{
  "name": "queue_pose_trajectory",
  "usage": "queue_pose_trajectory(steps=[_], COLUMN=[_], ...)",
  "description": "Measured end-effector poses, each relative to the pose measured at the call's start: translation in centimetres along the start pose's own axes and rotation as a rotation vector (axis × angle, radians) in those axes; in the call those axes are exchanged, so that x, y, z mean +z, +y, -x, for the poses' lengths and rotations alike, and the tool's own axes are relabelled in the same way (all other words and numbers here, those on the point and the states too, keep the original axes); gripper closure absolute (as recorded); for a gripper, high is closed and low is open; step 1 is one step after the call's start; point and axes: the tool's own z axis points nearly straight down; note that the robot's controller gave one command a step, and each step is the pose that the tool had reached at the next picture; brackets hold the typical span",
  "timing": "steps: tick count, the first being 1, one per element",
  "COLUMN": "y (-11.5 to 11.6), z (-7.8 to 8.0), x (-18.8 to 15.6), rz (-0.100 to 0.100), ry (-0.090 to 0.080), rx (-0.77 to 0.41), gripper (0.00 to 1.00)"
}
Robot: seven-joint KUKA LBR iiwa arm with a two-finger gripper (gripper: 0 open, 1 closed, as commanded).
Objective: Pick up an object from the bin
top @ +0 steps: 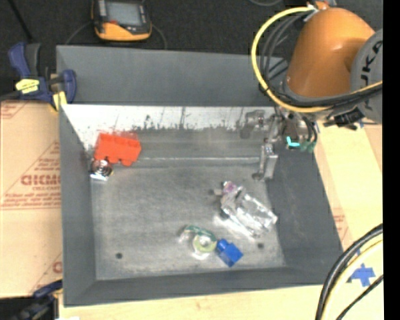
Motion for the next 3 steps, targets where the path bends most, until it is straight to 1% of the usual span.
queue_pose_trajectory(steps=[1, 2, 3], y=[-1.3, -1.7, -1.4], z=[-3.1, -1.9, -3.0], x=[11.3, 15.2, 16.5], rz=[0.000, -0.005, -0.005], ry=[0.002, -0.017, -0.023], rx=[-0.104, -0.242, -0.285], gripper=[0.00, 0.00, 0.00])
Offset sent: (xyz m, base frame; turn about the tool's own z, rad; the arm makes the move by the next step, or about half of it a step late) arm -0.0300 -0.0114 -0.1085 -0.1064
